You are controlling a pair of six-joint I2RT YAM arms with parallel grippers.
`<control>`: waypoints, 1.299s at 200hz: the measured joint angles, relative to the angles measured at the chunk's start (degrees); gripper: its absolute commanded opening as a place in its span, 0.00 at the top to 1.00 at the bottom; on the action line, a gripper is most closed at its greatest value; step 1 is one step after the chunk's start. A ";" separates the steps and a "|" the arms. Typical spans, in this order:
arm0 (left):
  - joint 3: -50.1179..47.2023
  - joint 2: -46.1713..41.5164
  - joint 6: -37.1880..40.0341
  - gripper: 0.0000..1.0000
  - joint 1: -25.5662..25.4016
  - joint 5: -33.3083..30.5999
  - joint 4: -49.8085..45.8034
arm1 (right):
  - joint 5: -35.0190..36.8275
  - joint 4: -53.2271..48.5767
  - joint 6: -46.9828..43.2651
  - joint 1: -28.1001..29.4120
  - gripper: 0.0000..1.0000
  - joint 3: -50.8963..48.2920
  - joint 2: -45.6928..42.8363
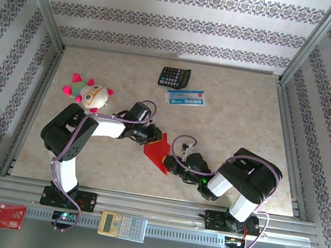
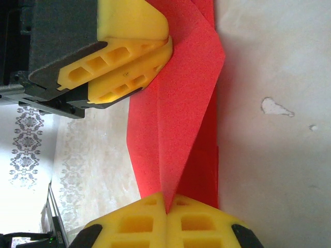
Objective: Fold a paper plane with a square sheet of paper (pick it up from the middle)
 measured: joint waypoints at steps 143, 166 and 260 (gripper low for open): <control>0.00 0.07 0.87 0.76 0.00 0.26 0.00 | -0.26 -20.11 -1.60 -0.37 0.85 1.51 -12.20; 0.00 0.07 0.87 0.75 0.00 0.42 0.00 | -0.26 -23.52 -2.54 -0.37 0.88 1.44 -14.23; 0.02 -0.98 -0.26 0.62 0.37 1.97 0.87 | -0.26 -25.59 -4.17 -0.37 1.00 1.79 -14.69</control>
